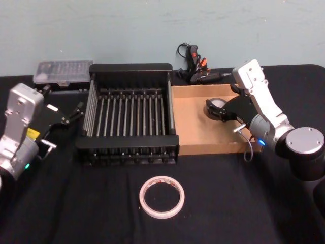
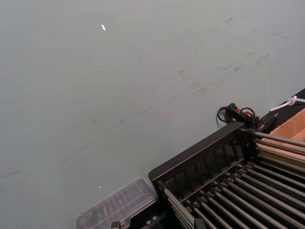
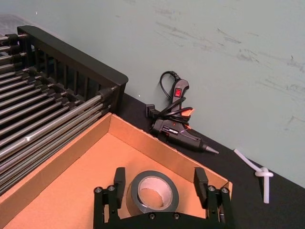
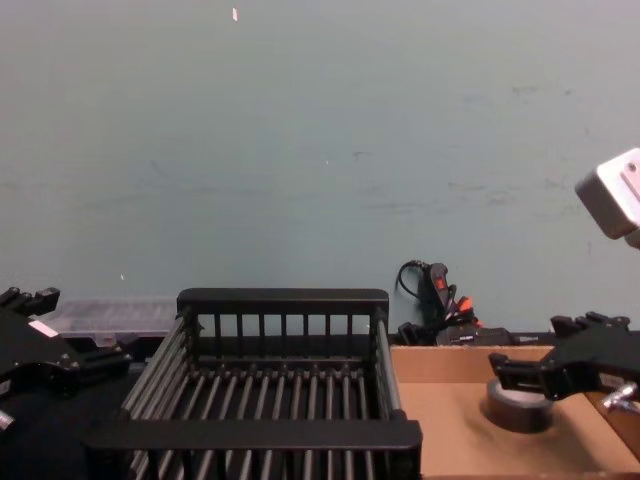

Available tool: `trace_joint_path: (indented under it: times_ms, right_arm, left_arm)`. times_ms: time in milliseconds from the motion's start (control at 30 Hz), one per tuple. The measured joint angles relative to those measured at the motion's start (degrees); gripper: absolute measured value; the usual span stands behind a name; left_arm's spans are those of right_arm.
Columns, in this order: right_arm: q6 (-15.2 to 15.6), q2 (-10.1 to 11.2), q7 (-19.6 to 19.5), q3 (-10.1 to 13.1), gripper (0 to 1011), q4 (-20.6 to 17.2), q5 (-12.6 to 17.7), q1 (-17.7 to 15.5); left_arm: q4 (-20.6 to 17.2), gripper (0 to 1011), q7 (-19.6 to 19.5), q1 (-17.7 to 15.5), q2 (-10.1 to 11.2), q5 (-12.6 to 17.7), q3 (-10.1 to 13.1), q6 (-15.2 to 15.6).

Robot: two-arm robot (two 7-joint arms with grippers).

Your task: Pick up the white tape and place it into the black box , Pick up the silver tape and place it into the brown box.

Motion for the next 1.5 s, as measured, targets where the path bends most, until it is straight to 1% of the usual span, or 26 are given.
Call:
trace_joint_path:
  times_ms: [100, 133, 400, 533, 633, 667, 767, 800, 867, 967, 1067, 1100, 1167, 1200, 1300, 1433, 1500]
  right_arm:
    - [0.0, 0.0, 0.0, 0.0, 952, 0.0, 0.0, 0.0]
    - [0.0, 0.0, 0.0, 0.0, 996, 0.0, 0.0, 0.0]
    - [0.0, 0.0, 0.0, 0.0, 1002, 0.0, 0.0, 0.0]
    - [0.1, 0.1, 0.8, 0.9, 1002, -1.6, 0.2, -0.8]
    - [0.7, 0.5, 1.4, 1.9, 1002, -4.0, 0.4, -2.1]
    - [1.4, 0.8, 1.6, 2.4, 1002, -5.7, 0.6, -3.0]
    - [2.6, 1.3, 2.2, 3.3, 1002, -8.4, 1.1, -4.6]
    - [3.9, 1.6, 2.6, 3.9, 1002, -10.4, 1.4, -5.7]
    - [5.2, 1.9, 3.1, 4.5, 1002, -12.3, 1.9, -6.8]
    - [9.1, 3.1, 4.7, 5.7, 1002, -17.2, 3.4, -9.8]
    - [11.3, 4.0, 5.7, 6.0, 1002, -20.2, 4.2, -11.5]
    - [12.6, 4.7, 6.4, 6.1, 1002, -21.9, 4.6, -12.6]
    - [13.8, 5.2, 7.0, 6.0, 1002, -23.4, 5.0, -13.6]
    - [14.8, 5.9, 7.7, 5.8, 1002, -25.0, 5.3, -14.5]
    - [16.3, 6.8, 8.7, 5.3, 1002, -27.0, 5.7, -15.8]
    - [18.6, 8.2, 10.3, 3.8, 1002, -29.9, 6.5, -17.5]
    - [19.3, 8.6, 10.6, 3.2, 1002, -30.5, 6.8, -18.0]
  left_arm:
    - [0.0, 1001, 0.0, 0.0, 0.0, 0.0, 0.0, 0.0]
    - [0.0, 1001, 0.0, 0.0, 0.0, 0.0, 0.0, 0.0]
    - [0.0, 1001, 0.0, 0.0, 0.0, 0.0, 0.0, 0.0]
    - [0.0, 1001, 0.0, 0.0, 0.0, 0.0, 0.0, 0.0]
    - [0.0, 1001, 0.0, 0.0, 0.0, 0.0, 0.0, 0.0]
    - [0.0, 1001, 0.0, 0.0, 0.0, 0.0, 0.0, 0.0]
    - [0.0, 1001, 0.0, 0.0, 0.0, 0.0, 0.0, 0.0]
    - [0.0, 1001, 0.0, 0.0, 0.0, 0.0, 0.0, 0.0]
    - [0.0, 1001, 0.0, 0.0, 0.0, 0.0, 0.0, 0.0]
    - [0.0, 1001, 0.0, 0.0, 0.0, 0.0, 0.0, 0.0]
    - [0.0, 1001, 0.0, 0.0, 0.0, 0.0, 0.0, 0.0]
    - [0.0, 1001, 0.0, 0.0, 0.0, 0.0, 0.0, 0.0]
    - [0.0, 1001, 0.0, 0.0, 0.0, 0.0, 0.0, 0.0]
    - [0.0, 1001, 0.0, 0.0, 0.0, 0.0, 0.0, 0.0]
    - [0.0, 1001, 0.0, 0.0, 0.0, 0.0, 0.0, 0.0]
    - [0.0, 1001, 0.0, 0.0, 0.0, 0.0, 0.0, 0.0]
    - [0.0, 1002, 0.0, 0.0, 0.0, 0.0, 0.0, 0.0]
